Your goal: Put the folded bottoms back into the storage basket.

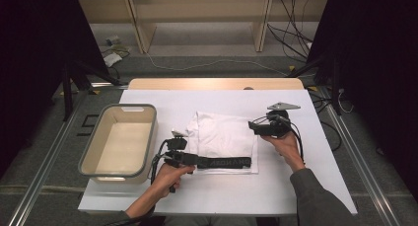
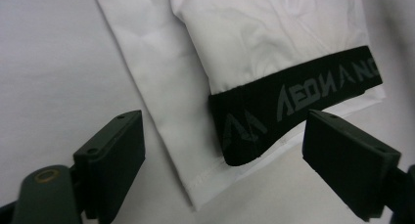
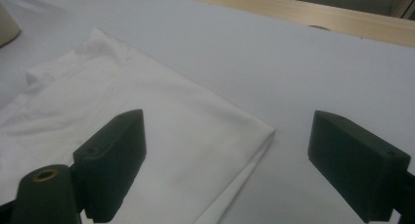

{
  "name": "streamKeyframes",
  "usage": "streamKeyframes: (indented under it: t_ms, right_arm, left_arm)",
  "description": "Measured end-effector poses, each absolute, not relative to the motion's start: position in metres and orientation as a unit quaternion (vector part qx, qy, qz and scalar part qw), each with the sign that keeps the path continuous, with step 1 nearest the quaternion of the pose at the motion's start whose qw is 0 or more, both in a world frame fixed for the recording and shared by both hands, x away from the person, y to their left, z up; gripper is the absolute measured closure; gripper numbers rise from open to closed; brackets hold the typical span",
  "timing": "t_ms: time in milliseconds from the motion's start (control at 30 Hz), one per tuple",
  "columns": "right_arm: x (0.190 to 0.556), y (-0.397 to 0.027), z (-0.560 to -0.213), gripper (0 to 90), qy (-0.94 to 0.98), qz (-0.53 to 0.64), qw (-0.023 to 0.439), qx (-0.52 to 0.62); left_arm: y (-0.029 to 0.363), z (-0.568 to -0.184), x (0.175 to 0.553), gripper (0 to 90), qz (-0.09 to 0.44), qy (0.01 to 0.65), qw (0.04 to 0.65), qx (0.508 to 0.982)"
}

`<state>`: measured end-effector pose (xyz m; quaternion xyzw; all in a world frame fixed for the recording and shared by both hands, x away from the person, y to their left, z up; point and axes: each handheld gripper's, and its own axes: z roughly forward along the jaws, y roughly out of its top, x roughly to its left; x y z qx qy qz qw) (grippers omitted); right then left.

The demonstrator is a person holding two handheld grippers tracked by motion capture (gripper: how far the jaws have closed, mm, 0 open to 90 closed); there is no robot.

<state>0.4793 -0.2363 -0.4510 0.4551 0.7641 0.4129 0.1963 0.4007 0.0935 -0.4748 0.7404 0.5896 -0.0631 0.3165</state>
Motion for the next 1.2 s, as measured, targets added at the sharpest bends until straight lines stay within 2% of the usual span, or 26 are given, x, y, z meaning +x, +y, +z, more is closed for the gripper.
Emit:
streamKeyframes:
  t_ms: [300,367,567,700,833,967,1200]
  right_arm:
    - [0.482,-0.229,-0.453,15.2,0.77,0.409,0.19,0.451]
    - [0.481,-0.228,-0.453,15.2,0.77,0.409,0.189,0.452]
    - [0.483,-0.233,-0.454,15.4,0.766,0.411,0.184,0.458]
    - [0.482,-0.236,-0.452,15.6,0.762,0.414,0.185,0.463]
    - [0.484,-0.236,-0.452,15.9,0.758,0.42,0.177,0.466]
    - [0.494,-0.234,-0.455,16.0,0.764,0.407,0.168,0.473]
    - [0.519,-0.228,-0.464,16.1,0.777,0.369,0.142,0.489]
  left_arm:
    - [0.078,-0.475,0.4,18.9,-0.045,0.578,0.32,0.75]
    - [0.078,-0.475,0.401,27.0,-0.046,0.576,0.327,0.748]
    - [0.071,-0.477,0.404,43.2,-0.036,0.577,0.336,0.744]
    - [0.074,-0.48,0.407,62.8,-0.024,0.584,0.335,0.739]
    - [0.076,-0.481,0.409,74.9,-0.031,0.587,0.34,0.734]
    - [0.078,-0.484,0.411,80.0,-0.043,0.588,0.35,0.728]
    - [0.08,-0.484,0.41,81.6,-0.061,0.582,0.363,0.726]
